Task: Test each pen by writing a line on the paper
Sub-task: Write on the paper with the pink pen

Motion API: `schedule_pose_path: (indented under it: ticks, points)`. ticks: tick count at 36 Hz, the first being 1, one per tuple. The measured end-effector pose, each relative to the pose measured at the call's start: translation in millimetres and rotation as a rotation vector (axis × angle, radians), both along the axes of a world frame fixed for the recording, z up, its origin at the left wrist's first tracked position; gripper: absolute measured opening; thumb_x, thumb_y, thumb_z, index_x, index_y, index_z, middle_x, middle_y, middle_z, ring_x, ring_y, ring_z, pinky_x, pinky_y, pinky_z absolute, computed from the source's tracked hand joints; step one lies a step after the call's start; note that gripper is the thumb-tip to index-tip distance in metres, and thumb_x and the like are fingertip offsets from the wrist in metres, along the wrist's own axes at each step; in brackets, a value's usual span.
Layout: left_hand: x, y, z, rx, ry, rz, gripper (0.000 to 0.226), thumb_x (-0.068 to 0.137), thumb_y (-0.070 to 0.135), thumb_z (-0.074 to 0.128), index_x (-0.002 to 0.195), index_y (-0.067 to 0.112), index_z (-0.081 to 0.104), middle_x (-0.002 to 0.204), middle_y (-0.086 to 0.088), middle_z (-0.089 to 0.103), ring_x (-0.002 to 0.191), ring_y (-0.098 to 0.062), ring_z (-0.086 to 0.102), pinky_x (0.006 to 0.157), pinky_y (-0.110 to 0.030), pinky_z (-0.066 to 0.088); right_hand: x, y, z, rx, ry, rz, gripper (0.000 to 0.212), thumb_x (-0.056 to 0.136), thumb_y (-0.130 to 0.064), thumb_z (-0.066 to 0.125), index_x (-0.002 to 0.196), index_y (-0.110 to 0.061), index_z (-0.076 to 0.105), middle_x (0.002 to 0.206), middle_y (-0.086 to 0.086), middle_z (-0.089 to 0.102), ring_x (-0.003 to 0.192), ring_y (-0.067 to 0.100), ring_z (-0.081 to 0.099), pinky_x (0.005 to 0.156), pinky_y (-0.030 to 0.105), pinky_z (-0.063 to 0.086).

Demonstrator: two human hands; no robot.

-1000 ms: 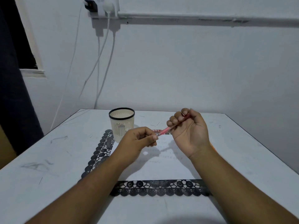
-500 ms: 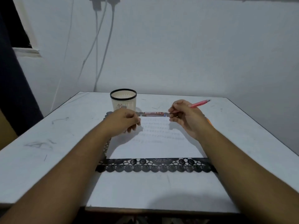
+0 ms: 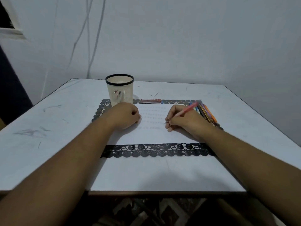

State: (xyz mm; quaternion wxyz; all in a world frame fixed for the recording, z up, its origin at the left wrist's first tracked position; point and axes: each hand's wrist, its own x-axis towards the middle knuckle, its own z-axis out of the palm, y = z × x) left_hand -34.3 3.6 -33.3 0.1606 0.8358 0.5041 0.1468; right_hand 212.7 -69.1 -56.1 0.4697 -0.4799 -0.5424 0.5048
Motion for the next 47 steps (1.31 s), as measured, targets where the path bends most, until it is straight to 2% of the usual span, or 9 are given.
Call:
schedule_pose_path:
  ticks: [7,10,15,22,28,33,38,43,47]
  points:
    - [11.9,-3.6,-9.5,0.065,0.020,-0.059,0.032,0.099,0.032,0.058,0.070,0.018,0.059,0.076,0.005,0.063,0.075,-0.014,0.057,0.067,-0.032,0.044,-4.4,-0.3,-2.4,0.030,-0.066,-0.025,0.016,0.089,0.015,0.064,0.085,-0.001,0.061,0.080,0.021,0.062,0.076,0.031,0.059,0.067,0.037,0.053]
    - [11.7,-3.9,-9.0,0.067,0.020,-0.063,0.030,0.099,0.032,0.058,0.073,0.018,0.061,0.078,0.005,0.064,0.075,-0.011,0.056,0.064,-0.030,0.042,-4.1,0.6,-4.3,0.029,-0.061,-0.006,0.019,0.088,0.015,0.064,0.081,-0.003,0.062,0.079,0.021,0.060,0.073,0.031,0.056,0.064,0.036,0.049]
    - [12.6,-4.8,-8.7,0.054,0.023,-0.069,0.030,0.100,0.033,0.059,0.074,0.018,0.060,0.080,0.004,0.065,0.075,-0.010,0.055,0.061,-0.028,0.038,-4.8,2.7,-5.5,-0.007,-0.070,0.036,0.027,0.086,0.012,0.066,0.074,-0.012,0.064,0.079,0.016,0.058,0.073,0.027,0.054,0.069,0.036,0.049]
    - [12.5,-5.3,-7.8,0.054,0.020,-0.072,0.032,0.100,0.032,0.060,0.069,0.023,0.056,0.078,0.006,0.063,0.073,-0.007,0.054,0.060,-0.028,0.036,-6.1,3.3,-5.4,-0.004,-0.075,0.015,0.025,0.089,0.013,0.063,0.078,-0.009,0.061,0.078,0.016,0.056,0.071,0.027,0.053,0.065,0.034,0.047]
    - [13.5,-5.7,-8.6,0.032,0.011,-0.079,0.030,0.099,0.030,0.060,0.071,0.019,0.057,0.079,0.005,0.064,0.075,-0.010,0.055,0.064,-0.028,0.041,-2.4,2.2,-7.0,-0.011,-0.103,0.047,0.031,0.088,0.009,0.067,0.071,-0.016,0.063,0.074,0.010,0.059,0.068,0.018,0.057,0.078,0.038,0.051]
    - [13.8,-6.4,-7.8,0.046,0.027,-0.075,0.030,0.100,0.030,0.060,0.071,0.022,0.056,0.077,0.008,0.061,0.072,-0.003,0.051,0.060,-0.027,0.035,-4.8,1.8,-6.5,0.005,-0.101,0.061,0.031,0.089,0.010,0.067,0.072,-0.015,0.064,0.077,0.010,0.060,0.070,0.018,0.058,0.075,0.036,0.051]
    - [14.4,-7.0,-7.5,0.041,0.030,-0.077,0.027,0.100,0.031,0.060,0.075,0.019,0.060,0.079,0.007,0.063,0.075,-0.009,0.054,0.060,-0.027,0.036,-3.6,2.0,-6.4,0.006,-0.102,0.035,0.030,0.087,0.007,0.066,0.070,-0.018,0.062,0.079,0.014,0.058,0.072,0.022,0.054,0.078,0.038,0.050]
    - [14.4,-7.9,-7.0,0.038,0.026,-0.076,0.028,0.100,0.031,0.060,0.074,0.020,0.059,0.080,0.006,0.063,0.074,-0.004,0.052,0.060,-0.026,0.036,-2.5,0.7,-6.0,-0.005,-0.092,0.073,0.028,0.087,0.010,0.065,0.072,-0.014,0.060,0.076,0.014,0.056,0.073,0.026,0.050,0.075,0.037,0.048]
    - [14.3,-7.7,-7.0,0.036,0.025,-0.077,0.027,0.100,0.032,0.060,0.076,0.020,0.060,0.081,0.007,0.063,0.075,-0.006,0.053,0.061,-0.026,0.037,3.1,2.6,-6.8,0.011,-0.058,0.020,0.029,0.088,0.009,0.066,0.072,-0.015,0.062,0.074,0.010,0.058,0.066,0.017,0.057,0.072,0.036,0.049]
